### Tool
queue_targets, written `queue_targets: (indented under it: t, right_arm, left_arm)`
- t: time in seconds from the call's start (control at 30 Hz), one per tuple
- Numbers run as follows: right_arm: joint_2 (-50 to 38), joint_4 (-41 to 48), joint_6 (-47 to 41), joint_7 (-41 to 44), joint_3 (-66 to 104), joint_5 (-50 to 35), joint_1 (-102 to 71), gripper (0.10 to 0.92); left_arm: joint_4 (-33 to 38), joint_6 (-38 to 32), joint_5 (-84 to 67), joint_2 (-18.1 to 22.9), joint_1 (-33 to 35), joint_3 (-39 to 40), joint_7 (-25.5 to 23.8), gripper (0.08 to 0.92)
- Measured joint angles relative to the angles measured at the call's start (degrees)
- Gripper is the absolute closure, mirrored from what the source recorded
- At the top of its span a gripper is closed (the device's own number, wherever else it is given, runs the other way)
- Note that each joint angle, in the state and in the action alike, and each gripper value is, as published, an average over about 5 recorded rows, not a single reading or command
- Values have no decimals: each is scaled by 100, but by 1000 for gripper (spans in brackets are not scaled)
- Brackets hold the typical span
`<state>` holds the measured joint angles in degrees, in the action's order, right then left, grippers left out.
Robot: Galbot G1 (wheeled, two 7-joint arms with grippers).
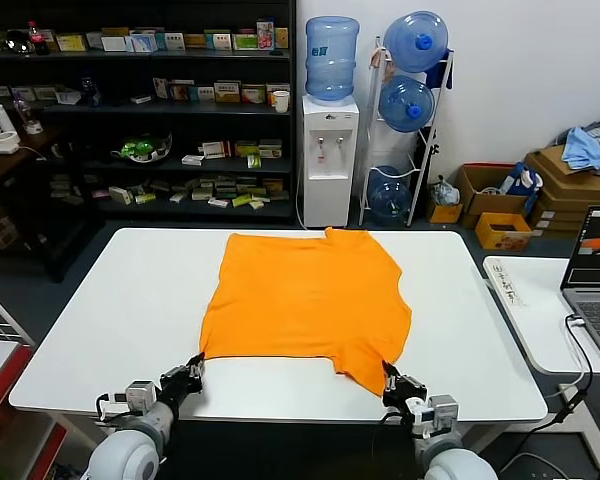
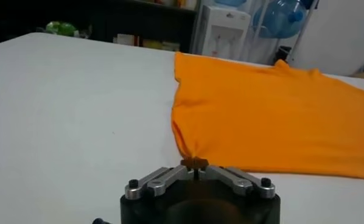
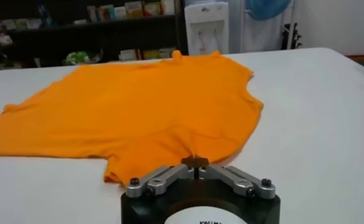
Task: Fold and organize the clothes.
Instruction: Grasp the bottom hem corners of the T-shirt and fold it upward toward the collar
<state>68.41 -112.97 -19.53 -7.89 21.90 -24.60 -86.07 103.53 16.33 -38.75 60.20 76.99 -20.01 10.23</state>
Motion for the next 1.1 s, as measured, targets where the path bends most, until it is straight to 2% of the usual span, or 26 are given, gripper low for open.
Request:
queue_targets:
  t: [0.33, 0.57, 0.73, 1.1]
  right_arm:
    - [-539, -862, 213, -265, 213, -171, -1197, 901]
    - [-570, -955, 395, -413, 163, -255, -1199, 901]
    - [-552, -725, 432, -545, 53, -394, -629, 901]
    - [-578, 193, 421, -740, -309, -750, 893, 901]
  left_arm:
    - [914, 205, -797, -266, 895, -260, 540, 908]
    - [1299, 171, -1039, -271, 1259, -264, 731, 908]
    - [1231, -59, -1069, -267, 966, -158, 665, 908]
    - [402, -513, -1019, -261, -443, 339, 393, 908]
